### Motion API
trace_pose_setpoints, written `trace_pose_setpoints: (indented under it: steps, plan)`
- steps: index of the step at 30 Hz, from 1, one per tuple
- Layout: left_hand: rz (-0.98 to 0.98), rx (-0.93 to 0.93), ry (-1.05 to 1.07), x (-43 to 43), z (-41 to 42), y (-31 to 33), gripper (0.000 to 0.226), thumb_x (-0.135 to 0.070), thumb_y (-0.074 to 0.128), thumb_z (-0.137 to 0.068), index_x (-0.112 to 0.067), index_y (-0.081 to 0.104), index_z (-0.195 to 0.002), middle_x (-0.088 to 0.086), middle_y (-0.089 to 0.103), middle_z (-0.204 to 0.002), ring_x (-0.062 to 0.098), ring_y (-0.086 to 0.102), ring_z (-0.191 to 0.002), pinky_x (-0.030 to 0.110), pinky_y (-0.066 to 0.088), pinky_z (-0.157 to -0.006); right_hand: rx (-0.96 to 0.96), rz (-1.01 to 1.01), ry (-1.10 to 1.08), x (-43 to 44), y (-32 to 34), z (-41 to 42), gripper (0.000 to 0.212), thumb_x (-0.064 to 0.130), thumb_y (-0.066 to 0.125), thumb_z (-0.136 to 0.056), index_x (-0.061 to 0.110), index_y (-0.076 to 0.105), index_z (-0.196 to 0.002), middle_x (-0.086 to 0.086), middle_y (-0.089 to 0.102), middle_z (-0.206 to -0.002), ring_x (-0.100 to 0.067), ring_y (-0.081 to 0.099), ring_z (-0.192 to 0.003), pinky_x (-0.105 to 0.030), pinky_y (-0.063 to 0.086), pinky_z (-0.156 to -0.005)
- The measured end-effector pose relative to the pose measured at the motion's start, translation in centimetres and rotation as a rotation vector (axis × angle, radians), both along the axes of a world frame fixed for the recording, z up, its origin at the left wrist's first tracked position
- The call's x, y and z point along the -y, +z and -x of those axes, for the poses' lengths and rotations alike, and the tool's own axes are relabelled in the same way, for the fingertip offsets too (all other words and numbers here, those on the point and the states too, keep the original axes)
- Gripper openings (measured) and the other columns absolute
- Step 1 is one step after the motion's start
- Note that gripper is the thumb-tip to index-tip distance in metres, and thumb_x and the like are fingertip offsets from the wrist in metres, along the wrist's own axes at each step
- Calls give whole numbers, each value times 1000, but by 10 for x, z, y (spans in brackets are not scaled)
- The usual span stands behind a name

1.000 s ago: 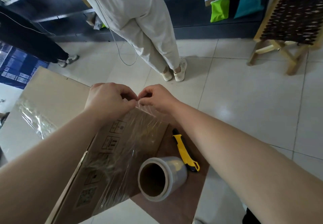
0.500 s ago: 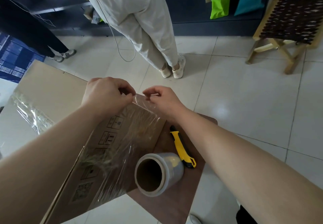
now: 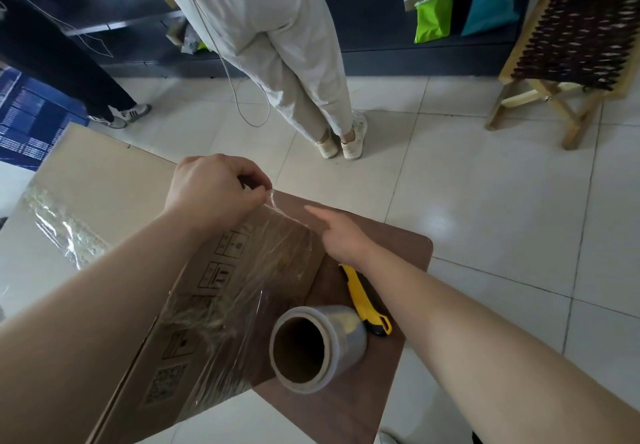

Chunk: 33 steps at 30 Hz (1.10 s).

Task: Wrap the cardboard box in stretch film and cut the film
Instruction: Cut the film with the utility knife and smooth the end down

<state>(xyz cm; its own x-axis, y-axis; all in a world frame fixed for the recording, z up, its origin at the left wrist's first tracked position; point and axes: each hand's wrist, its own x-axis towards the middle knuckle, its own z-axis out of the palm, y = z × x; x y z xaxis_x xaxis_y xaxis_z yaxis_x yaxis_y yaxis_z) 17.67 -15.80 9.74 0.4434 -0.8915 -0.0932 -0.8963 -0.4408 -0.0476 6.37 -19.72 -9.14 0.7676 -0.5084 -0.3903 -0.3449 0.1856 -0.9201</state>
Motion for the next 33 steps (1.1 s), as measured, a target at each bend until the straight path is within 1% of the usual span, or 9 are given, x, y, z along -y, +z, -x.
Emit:
trace_pose_setpoints:
  steps: [1, 5, 9, 14, 19, 23, 26, 29, 33]
  plan:
    - [1, 0, 0, 0, 0, 0, 11, -38, 59, -77, -44, 66, -70, -25, 55, -62, 11, 54, -83, 27, 35, -83, -11, -3, -4, -3, -6, 3, 68, -14, 30, -88, 20, 42, -145, -2, 40, -150, -21, 42, -135, -9, 41, -78]
    - [5, -2, -7, 0, -1, -1, 12, -36, 60, -78, -44, 66, -71, -26, 53, -62, 8, 53, -82, 27, 36, -84, -72, 10, 132, -10, -22, 1, 71, -11, 31, -89, 26, 36, -148, -4, 34, -154, -21, 34, -140, -22, 33, -106]
    - [10, -9, -6, 0, -2, -1, 12, -37, 60, -78, -45, 65, -71, -26, 55, -62, 9, 54, -84, 29, 38, -87, -82, 67, 39, -7, -17, -5, 65, -10, 34, -90, 20, 39, -147, -4, 35, -154, -21, 33, -141, -30, 30, -114]
    - [21, -19, -6, 0, -3, -2, 14, -35, 60, -80, -45, 65, -72, -26, 54, -63, 11, 55, -88, 30, 38, -88, -156, 123, 160, -5, -22, -9, 54, 2, 40, -94, 18, 42, -146, -5, 41, -150, -24, 37, -139, -31, 32, -113]
    - [33, -19, 7, -1, -9, -6, 15, -35, 58, -81, -47, 65, -75, -28, 55, -64, 14, 58, -95, 27, 37, -85, 18, 153, 91, -11, -10, -20, 58, -5, 44, -89, 21, 50, -140, -4, 50, -144, -20, 45, -134, -35, 36, -112]
    - [50, -16, 21, -1, -11, -9, 14, -36, 57, -82, -46, 67, -79, -27, 56, -67, 17, 57, -99, 26, 38, -83, 202, -92, -69, -5, 31, -23, 49, 6, 45, -87, 19, 57, -134, -1, 56, -138, -11, 50, -126, -26, 38, -106]
    - [47, -6, 27, -1, -12, -9, 14, -36, 57, -82, -45, 67, -80, -26, 55, -66, 17, 57, -99, 25, 36, -81, 309, -190, -40, -6, 59, -24, 62, 13, 38, -73, 21, 61, -130, -4, 59, -134, -15, 51, -123, -28, 38, -106]
    - [47, -7, 29, 0, -12, -9, 13, -37, 57, -83, -45, 68, -81, -24, 56, -68, 17, 57, -100, 26, 35, -83, 275, -139, -36, -3, 67, -17, 43, 23, 34, -97, 26, 61, -131, -4, 60, -131, -14, 52, -118, -29, 39, -103]
    - [59, -4, 28, 0, -9, -8, 14, -35, 57, -84, -43, 69, -83, -21, 60, -73, 16, 58, -99, 27, 38, -85, 283, -67, 3, -6, 73, -15, 42, 19, 30, -102, 22, 57, -133, -5, 58, -135, -13, 49, -115, -24, 34, -97]
